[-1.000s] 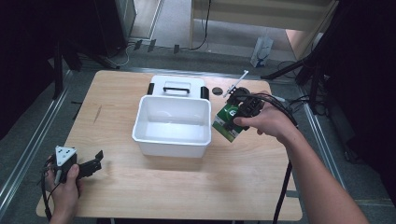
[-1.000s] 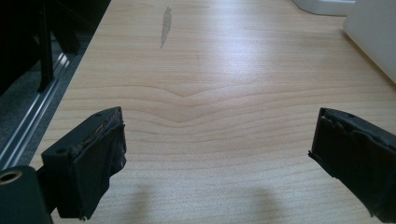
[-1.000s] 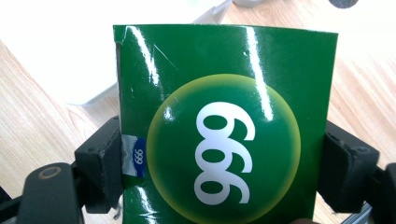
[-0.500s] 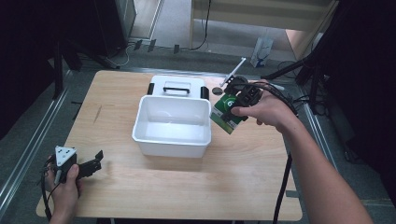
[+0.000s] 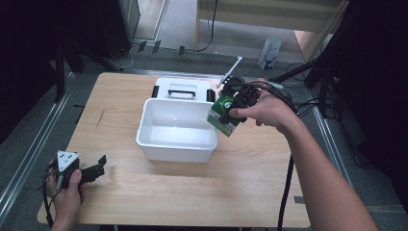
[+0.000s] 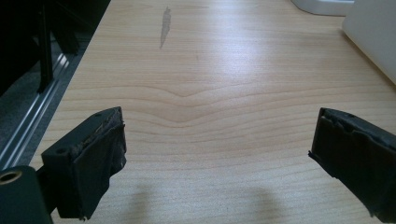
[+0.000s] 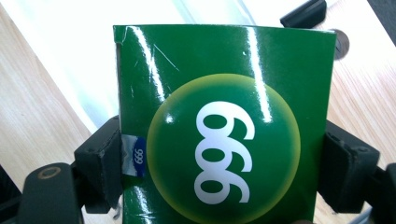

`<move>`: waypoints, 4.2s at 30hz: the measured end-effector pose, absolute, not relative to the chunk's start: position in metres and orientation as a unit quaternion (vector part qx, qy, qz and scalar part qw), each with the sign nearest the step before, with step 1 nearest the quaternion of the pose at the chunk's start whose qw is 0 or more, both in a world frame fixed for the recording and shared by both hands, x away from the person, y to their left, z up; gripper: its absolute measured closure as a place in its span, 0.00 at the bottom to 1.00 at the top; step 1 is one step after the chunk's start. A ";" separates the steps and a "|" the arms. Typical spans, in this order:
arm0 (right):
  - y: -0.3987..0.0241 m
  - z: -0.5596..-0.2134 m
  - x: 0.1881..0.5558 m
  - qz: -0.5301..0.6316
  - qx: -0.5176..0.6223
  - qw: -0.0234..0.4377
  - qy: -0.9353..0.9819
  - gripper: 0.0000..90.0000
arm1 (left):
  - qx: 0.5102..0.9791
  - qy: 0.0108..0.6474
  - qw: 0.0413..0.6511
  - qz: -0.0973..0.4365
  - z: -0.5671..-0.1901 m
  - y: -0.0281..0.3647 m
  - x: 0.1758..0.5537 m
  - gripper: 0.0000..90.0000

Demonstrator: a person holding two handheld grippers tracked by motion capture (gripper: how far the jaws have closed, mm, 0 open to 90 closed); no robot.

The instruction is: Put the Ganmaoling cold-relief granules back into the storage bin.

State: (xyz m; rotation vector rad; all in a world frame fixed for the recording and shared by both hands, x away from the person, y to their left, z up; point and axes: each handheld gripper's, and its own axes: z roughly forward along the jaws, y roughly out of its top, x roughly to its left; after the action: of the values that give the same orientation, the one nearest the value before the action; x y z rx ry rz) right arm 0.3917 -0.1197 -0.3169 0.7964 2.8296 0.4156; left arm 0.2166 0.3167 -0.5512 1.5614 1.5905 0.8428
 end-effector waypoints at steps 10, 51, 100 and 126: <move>-0.093 -0.319 0.392 0.147 0.223 0.083 0.960 0.19 | 0.609 0.620 0.370 0.328 -0.551 0.317 0.217 0.04; -0.057 -0.374 0.403 0.141 0.019 0.067 0.988 0.18 | 0.607 0.621 0.374 0.327 -0.551 0.317 0.217 0.04; -0.045 -0.434 0.412 0.048 0.027 0.044 0.998 0.17 | 0.609 0.618 0.375 0.327 -0.551 0.317 0.216 0.04; -0.070 -0.385 0.405 0.112 0.057 0.062 0.990 0.10 | 0.610 0.618 0.371 0.328 -0.551 0.316 0.217 0.04</move>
State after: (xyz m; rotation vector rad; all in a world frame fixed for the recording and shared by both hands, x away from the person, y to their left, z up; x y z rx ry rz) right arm 0.4046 -0.0698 -0.3855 0.1733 2.9943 0.3377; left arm 0.2166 0.3164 -0.5514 1.5649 1.5846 0.8408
